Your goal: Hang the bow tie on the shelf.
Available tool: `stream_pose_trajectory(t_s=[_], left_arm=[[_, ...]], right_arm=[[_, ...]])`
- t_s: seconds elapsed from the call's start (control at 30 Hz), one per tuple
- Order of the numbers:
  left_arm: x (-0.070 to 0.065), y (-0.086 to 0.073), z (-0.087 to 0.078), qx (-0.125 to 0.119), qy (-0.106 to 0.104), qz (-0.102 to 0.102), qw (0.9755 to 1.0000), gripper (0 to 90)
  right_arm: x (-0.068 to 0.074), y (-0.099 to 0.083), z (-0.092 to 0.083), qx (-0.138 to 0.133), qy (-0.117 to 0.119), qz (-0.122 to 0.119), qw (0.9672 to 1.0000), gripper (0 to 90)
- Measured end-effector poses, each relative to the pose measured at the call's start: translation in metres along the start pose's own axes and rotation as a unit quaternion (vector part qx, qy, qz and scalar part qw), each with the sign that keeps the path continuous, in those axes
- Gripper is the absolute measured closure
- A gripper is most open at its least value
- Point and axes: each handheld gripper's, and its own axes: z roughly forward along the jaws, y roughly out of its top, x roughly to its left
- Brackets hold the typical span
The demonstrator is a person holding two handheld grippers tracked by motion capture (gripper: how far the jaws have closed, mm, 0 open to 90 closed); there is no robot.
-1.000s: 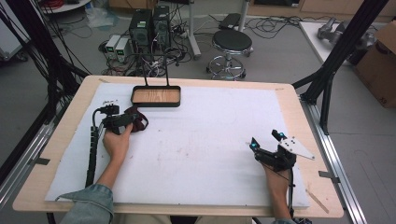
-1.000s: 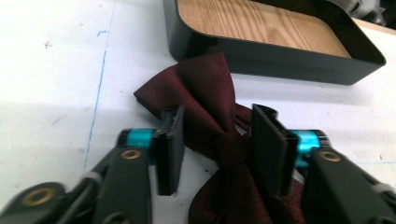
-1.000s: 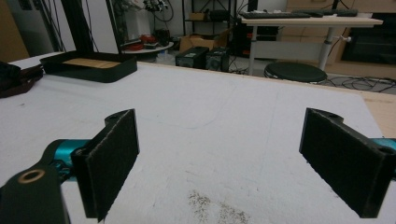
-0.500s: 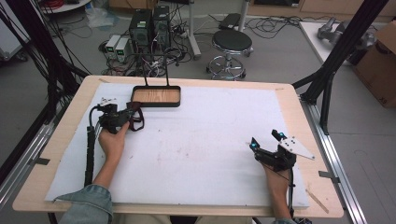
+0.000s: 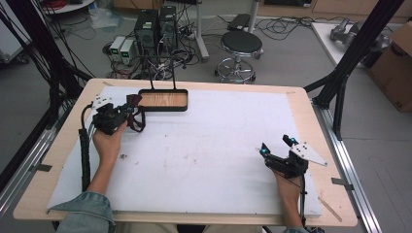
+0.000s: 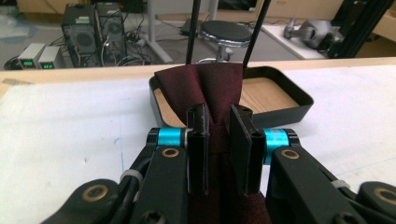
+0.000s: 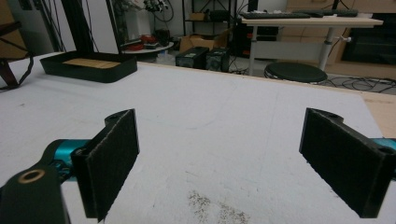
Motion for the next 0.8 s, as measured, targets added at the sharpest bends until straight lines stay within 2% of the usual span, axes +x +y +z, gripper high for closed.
stream_pose_trajectory(t_s=[0.17, 0.23, 0.37, 0.6, 0.8], left_arm=[[0.001, 0.011, -0.006, -0.014, -0.019, 0.016, 0.9996, 77.2], [0.001, 0.013, -0.007, -0.019, -0.019, 0.024, 0.9994, 77.2], [0.002, 0.02, -0.006, -0.026, -0.027, 0.026, 0.999, 77.2], [0.002, 0.047, -0.004, -0.041, -0.029, 0.05, 0.9975, 77.2], [0.006, 0.07, -0.005, -0.06, -0.037, 0.054, 0.996, 77.2]], right_arm=[[0.0, 0.0, 0.0, -0.001, 0.0, 0.0, 1.0, 11.2], [0.0, 0.0, 0.0, 0.0, 0.0, 0.0, 1.0, 11.1], [-0.001, 0.0, 0.0, 0.0, 0.0, -0.001, 1.0, 11.1], [-0.001, 0.0, 0.001, 0.001, 0.001, 0.002, 1.0, 11.2], [0.0, 0.0, 0.001, 0.001, 0.002, 0.003, 1.0, 11.2]])
